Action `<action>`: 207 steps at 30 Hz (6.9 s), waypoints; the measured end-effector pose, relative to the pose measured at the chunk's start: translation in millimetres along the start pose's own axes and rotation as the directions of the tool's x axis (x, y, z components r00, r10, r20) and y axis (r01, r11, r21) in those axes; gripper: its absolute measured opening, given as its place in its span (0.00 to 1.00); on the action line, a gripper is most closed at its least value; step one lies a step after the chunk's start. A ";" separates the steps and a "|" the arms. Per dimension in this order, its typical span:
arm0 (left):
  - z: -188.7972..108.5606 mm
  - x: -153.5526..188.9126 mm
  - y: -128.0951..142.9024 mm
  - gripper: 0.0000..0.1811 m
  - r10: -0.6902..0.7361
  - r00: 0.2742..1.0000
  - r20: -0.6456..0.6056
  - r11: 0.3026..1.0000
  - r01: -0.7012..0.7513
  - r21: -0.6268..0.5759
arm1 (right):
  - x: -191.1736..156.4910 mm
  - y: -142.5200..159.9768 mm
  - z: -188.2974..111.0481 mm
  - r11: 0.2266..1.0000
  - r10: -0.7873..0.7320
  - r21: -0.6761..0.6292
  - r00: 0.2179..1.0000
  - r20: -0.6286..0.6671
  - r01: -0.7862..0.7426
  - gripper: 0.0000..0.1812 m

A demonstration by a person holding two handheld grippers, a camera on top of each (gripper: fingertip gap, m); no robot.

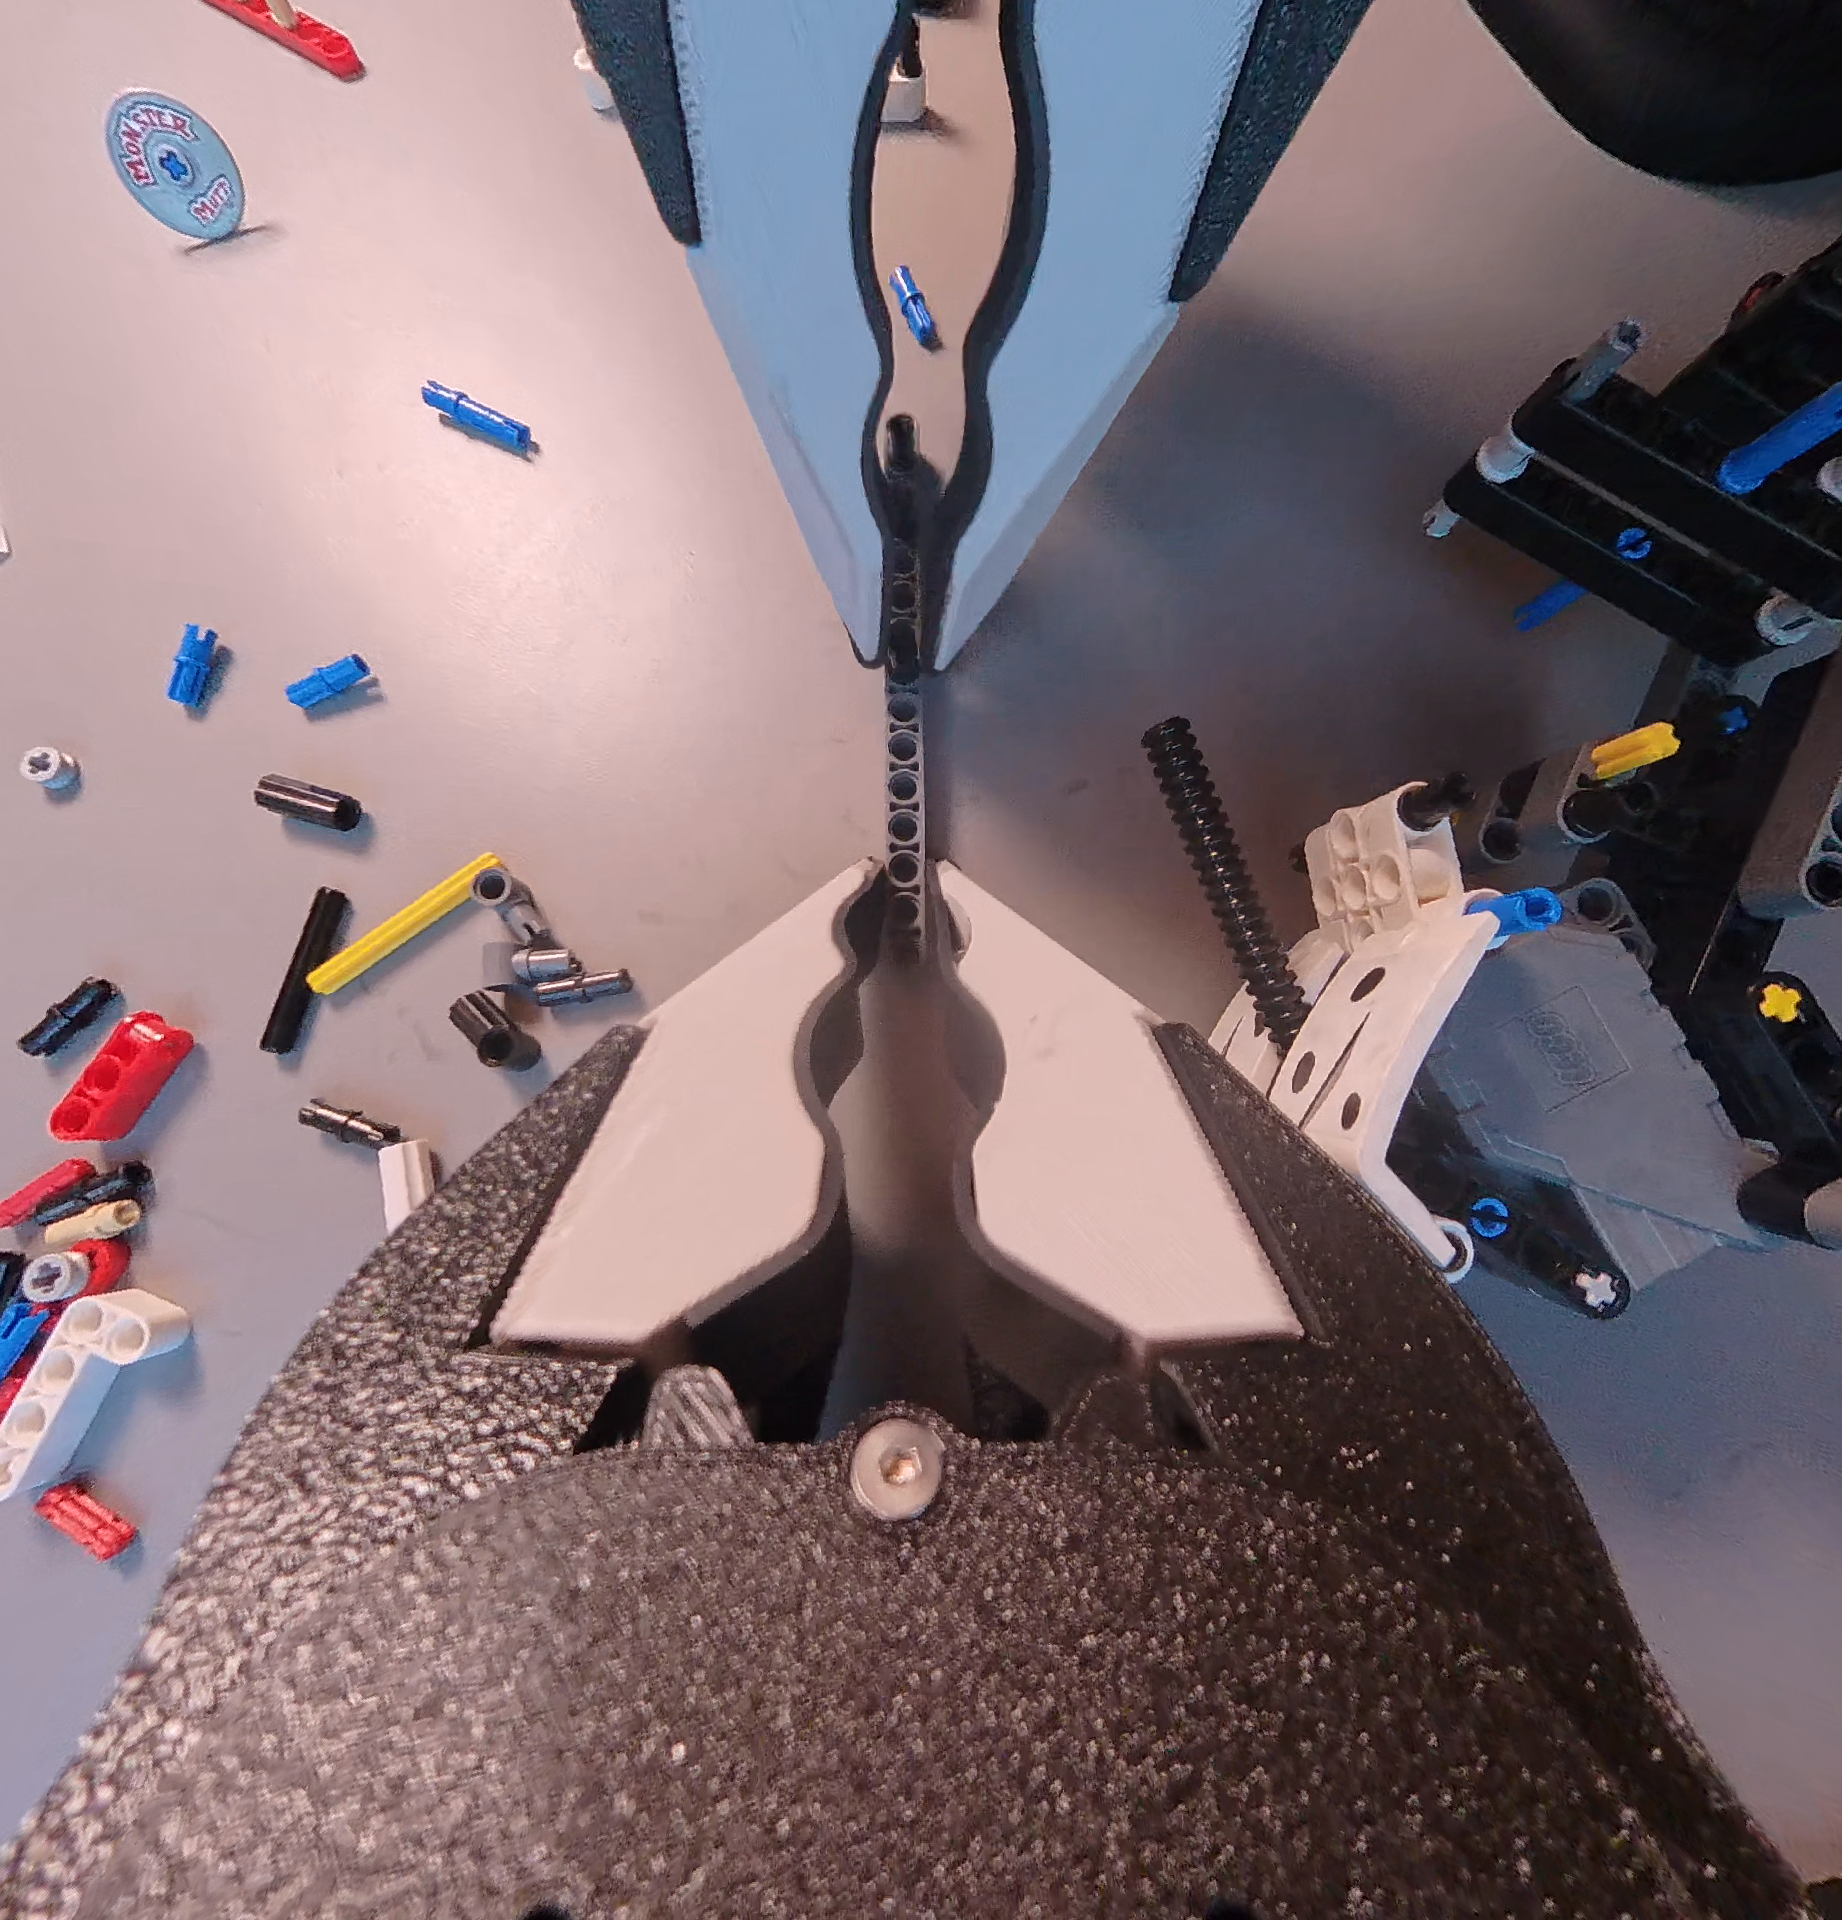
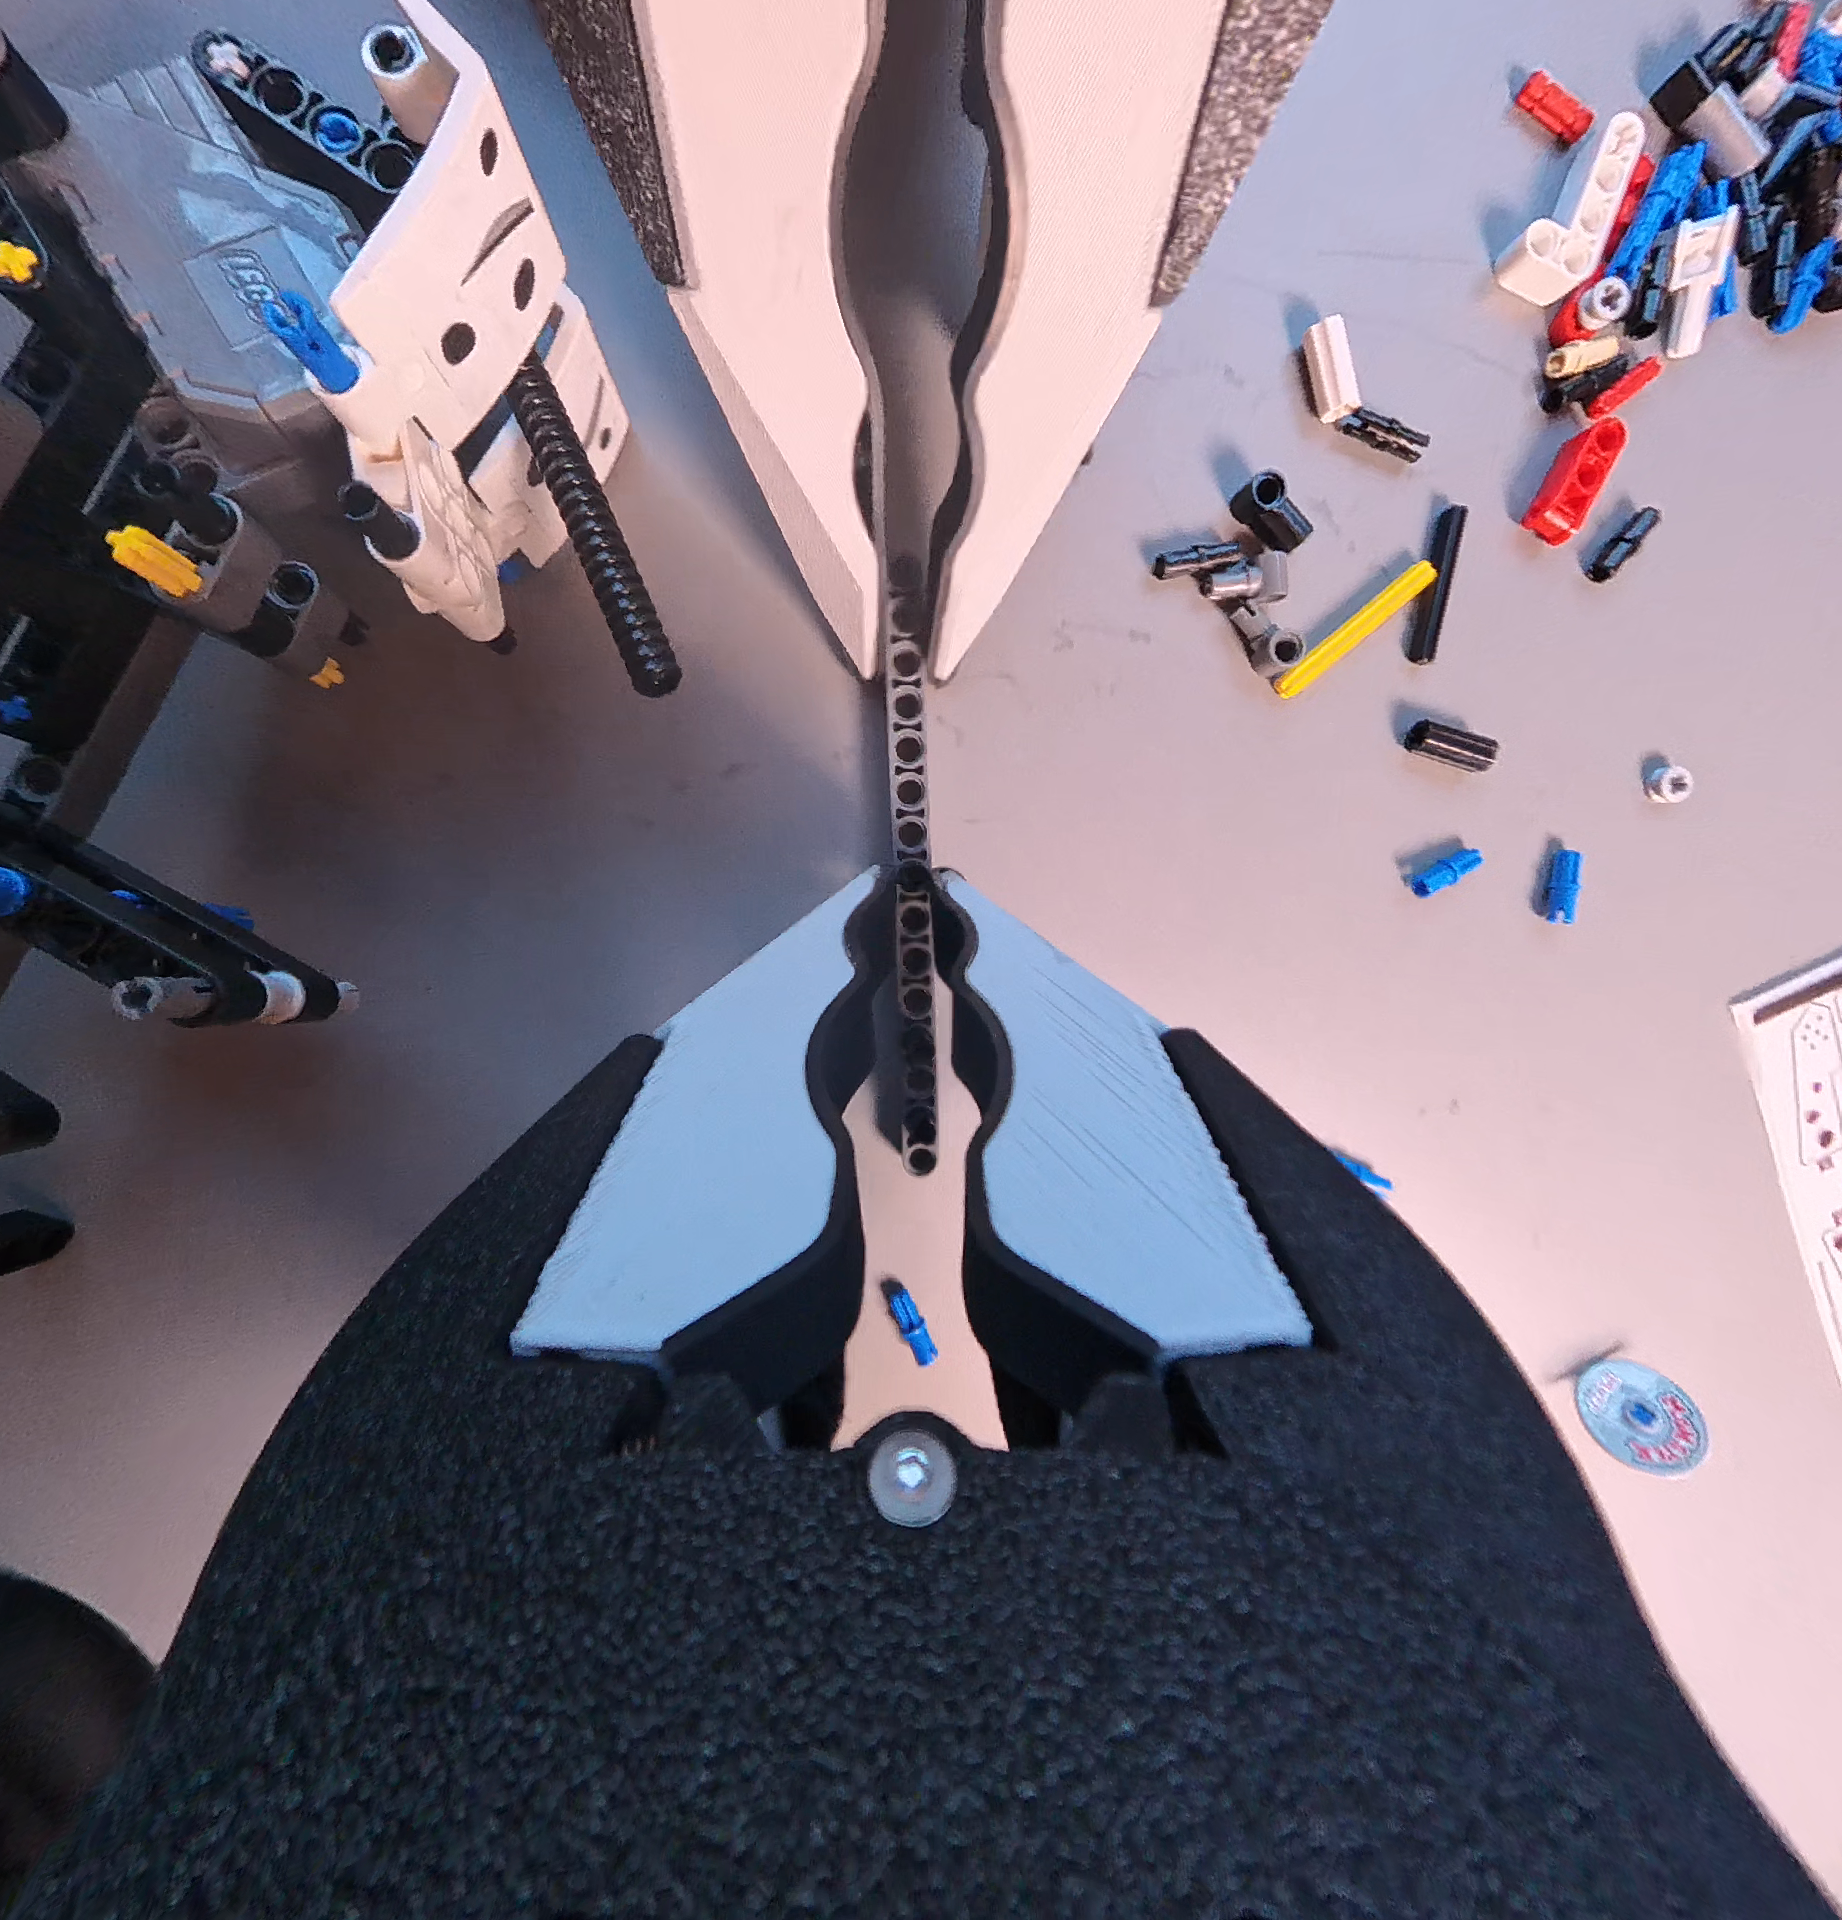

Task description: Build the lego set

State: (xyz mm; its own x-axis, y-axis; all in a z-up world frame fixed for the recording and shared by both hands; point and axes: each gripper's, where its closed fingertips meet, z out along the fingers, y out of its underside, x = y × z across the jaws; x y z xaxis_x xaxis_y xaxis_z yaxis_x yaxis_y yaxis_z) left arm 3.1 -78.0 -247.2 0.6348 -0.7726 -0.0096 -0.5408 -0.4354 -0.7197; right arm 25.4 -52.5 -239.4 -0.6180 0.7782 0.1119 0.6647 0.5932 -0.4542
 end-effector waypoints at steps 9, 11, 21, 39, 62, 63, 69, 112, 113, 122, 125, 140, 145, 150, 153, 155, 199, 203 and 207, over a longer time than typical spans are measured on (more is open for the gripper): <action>0.3 0.1 0.2 0.04 -0.027 1.000 -0.012 1.000 0.026 -0.014 | -0.3 -0.7 2.3 1.000 -0.013 0.014 0.999 0.037 0.012 0.03; 0.5 0.0 0.4 0.04 -0.053 0.998 -0.018 0.998 0.052 -0.028 | -0.4 -1.2 1.6 0.999 -0.026 0.034 0.999 0.035 0.025 0.03; 0.8 -0.3 0.9 0.04 -0.054 0.999 -0.004 0.994 0.054 -0.090 | 0.3 -3.7 -2.4 0.984 0.044 0.167 0.997 0.064 -0.054 0.01; 1.0 -0.5 0.0 0.04 -0.082 0.997 -0.013 0.993 0.081 -0.081 | 0.6 -14.2 -3.7 0.980 0.001 0.196 0.998 0.067 -0.014 0.02; 0.6 -0.5 0.1 0.04 -0.112 0.993 -0.020 0.992 0.111 -0.066 | -1.4 -7.1 4.5 0.994 -0.057 0.098 0.984 0.168 0.040 0.02; 0.6 -0.5 0.1 0.04 -0.115 0.993 -0.020 0.992 0.113 -0.064 | -1.3 -7.1 4.5 0.994 -0.062 0.099 0.985 0.163 0.046 0.01; 0.8 -0.7 0.0 0.04 -0.118 0.993 -0.020 0.991 0.117 -0.062 | -1.4 -6.7 4.7 0.998 -0.028 0.059 0.986 0.163 0.019 0.02; 0.6 -0.1 -0.3 0.04 -0.028 0.999 0.020 1.000 0.028 0.000 | -5.1 46.2 -44.1 0.928 0.332 0.278 0.890 -0.314 -0.248 0.18; 0.5 -0.5 -0.2 0.04 -0.024 0.999 0.026 1.000 0.024 0.000 | -1.6 45.7 -41.3 0.935 0.316 0.262 0.899 -0.303 -0.240 0.16; 0.3 -2.0 -0.2 0.06 -0.027 0.999 0.035 1.000 0.027 0.002 | 3.2 44.1 -18.0 0.995 0.104 0.021 0.985 -0.136 -0.102 0.13; 0.2 -2.4 -0.2 0.06 -0.028 0.999 0.036 1.000 0.028 0.003 | 1.5 42.6 -15.1 0.996 0.092 0.008 0.992 -0.088 -0.092 0.04; -18.3 0.3 -22.1 0.04 0.139 0.982 0.130 0.986 -0.149 0.071 | -1.3 -0.4 -68.9 0.981 0.024 0.191 0.982 -0.186 0.013 0.04; -49.8 2.3 -46.6 0.04 0.086 0.990 0.110 0.958 -0.113 0.262 | 4.3 -41.5 -110.1 0.836 0.130 0.548 0.977 -0.167 -0.018 0.05; -72.9 12.8 -70.8 0.04 0.040 0.999 0.018 0.883 -0.044 0.467 | 8.4 -71.0 -146.4 0.563 0.254 0.824 0.961 -0.105 -0.059 0.13; -80.6 18.8 -81.4 0.04 0.028 0.999 -0.034 0.843 -0.005 0.538 | 10.5 -73.9 -156.6 0.457 0.290 0.884 0.956 -0.046 -0.096 0.21; -84.6 23.4 -88.2 0.04 0.019 0.997 -0.077 0.817 0.029 0.577 | 9.1 -77.0 -162.7 0.390 0.298 0.911 0.955 0.010 -0.131 0.20; -93.1 36.5 -128.6 0.04 -0.116 0.930 -0.348 0.677 0.330 0.657 | -1.0 -100.4 -150.4 0.329 0.367 0.911 0.922 0.120 -0.249 0.05; -103.6 43.3 -135.3 0.05 -0.095 0.887 -0.451 0.625 0.406 0.667 | -6.2 -102.4 -152.9 0.333 0.332 0.914 0.936 0.117 -0.232 0.11; -107.0 47.6 -144.0 0.04 -0.060 0.894 -0.443 0.593 0.389 0.705 | -17.5 -115.2 -151.9 0.359 0.290 0.909 0.951 0.109 -0.214 0.14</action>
State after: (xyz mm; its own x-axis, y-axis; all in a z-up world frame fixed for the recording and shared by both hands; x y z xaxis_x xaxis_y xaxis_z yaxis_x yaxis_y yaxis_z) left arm 52.2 -101.6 -69.8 0.3556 -0.8698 0.3421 0.3155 -0.2328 -0.9199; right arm 23.3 -103.1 -54.7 -0.4409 0.8892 -0.1219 -0.0107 -0.1410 -0.9899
